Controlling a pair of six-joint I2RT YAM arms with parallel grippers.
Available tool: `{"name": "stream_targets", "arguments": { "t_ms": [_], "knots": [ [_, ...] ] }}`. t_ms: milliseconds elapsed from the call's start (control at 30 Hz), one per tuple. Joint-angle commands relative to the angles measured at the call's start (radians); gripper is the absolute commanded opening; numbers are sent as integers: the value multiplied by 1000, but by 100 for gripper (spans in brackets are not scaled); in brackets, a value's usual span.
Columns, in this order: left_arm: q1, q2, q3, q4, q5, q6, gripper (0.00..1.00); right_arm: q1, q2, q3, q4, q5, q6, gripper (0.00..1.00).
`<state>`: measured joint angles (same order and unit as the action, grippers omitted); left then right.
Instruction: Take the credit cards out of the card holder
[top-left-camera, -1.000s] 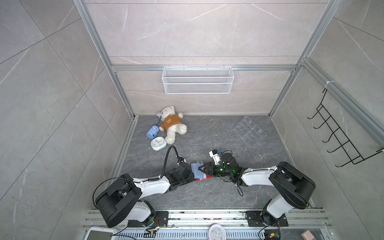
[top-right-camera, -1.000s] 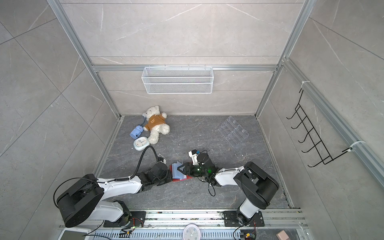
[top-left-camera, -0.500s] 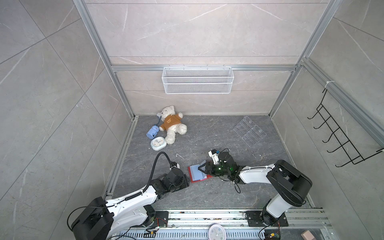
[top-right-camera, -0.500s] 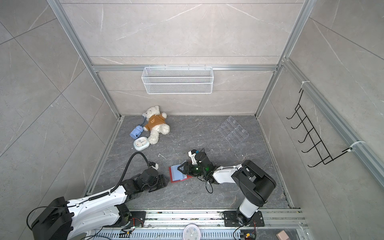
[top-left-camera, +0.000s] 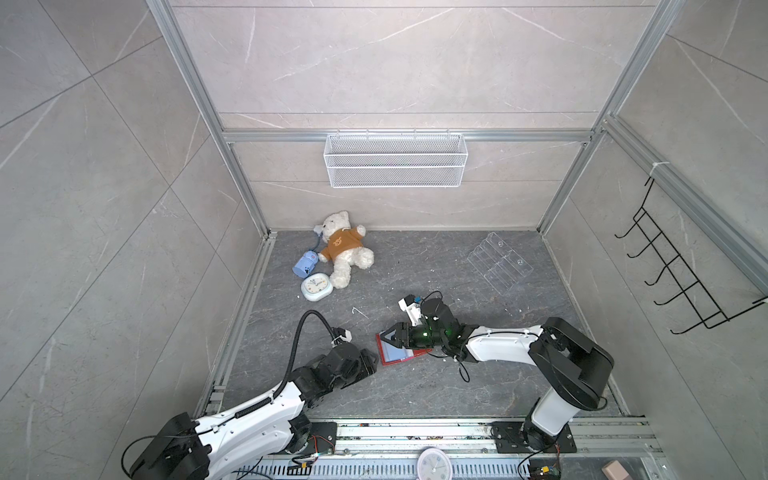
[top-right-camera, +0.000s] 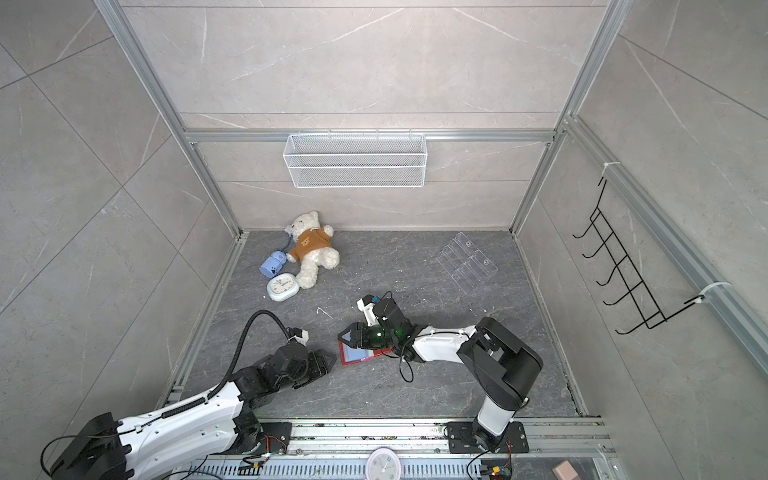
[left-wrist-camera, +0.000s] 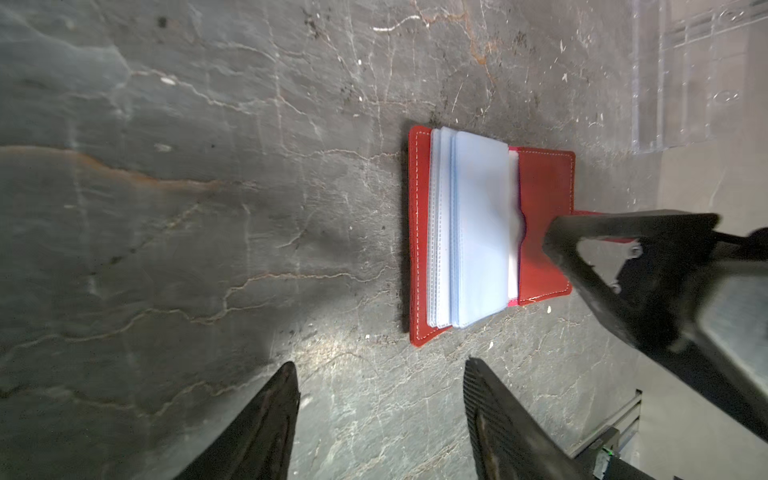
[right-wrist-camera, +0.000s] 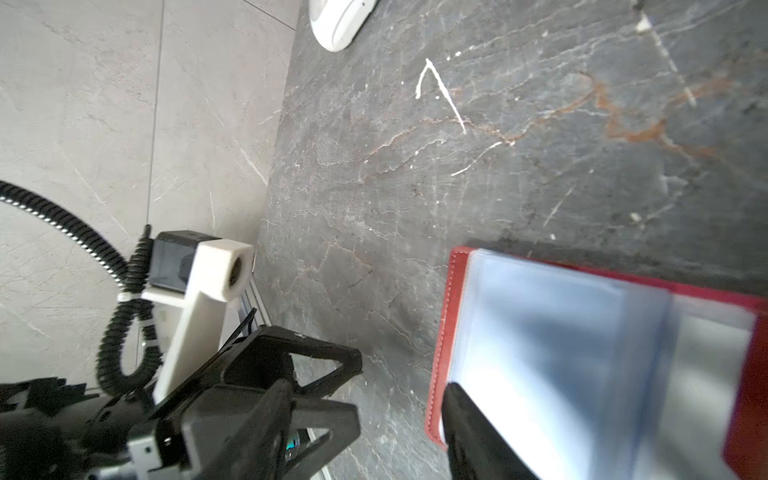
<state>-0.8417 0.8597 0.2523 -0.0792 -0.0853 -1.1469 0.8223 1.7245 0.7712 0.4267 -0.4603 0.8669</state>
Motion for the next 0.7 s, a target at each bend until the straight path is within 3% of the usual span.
{"name": "stream_targets", "arguments": {
  "t_ms": [0, 333, 667],
  "knots": [
    [4, -27, -10, 55, -29, -45, 67, -13, 26, 6, -87, 47, -17, 58],
    [69, 124, -68, 382, 113, -79, 64, -54, -4, -23, -195, 131, -64, 43],
    [108, 302, -91, 623, 192, -100, 56, -90, -3, -109, -154, 139, -60, 28]
  ]
}}
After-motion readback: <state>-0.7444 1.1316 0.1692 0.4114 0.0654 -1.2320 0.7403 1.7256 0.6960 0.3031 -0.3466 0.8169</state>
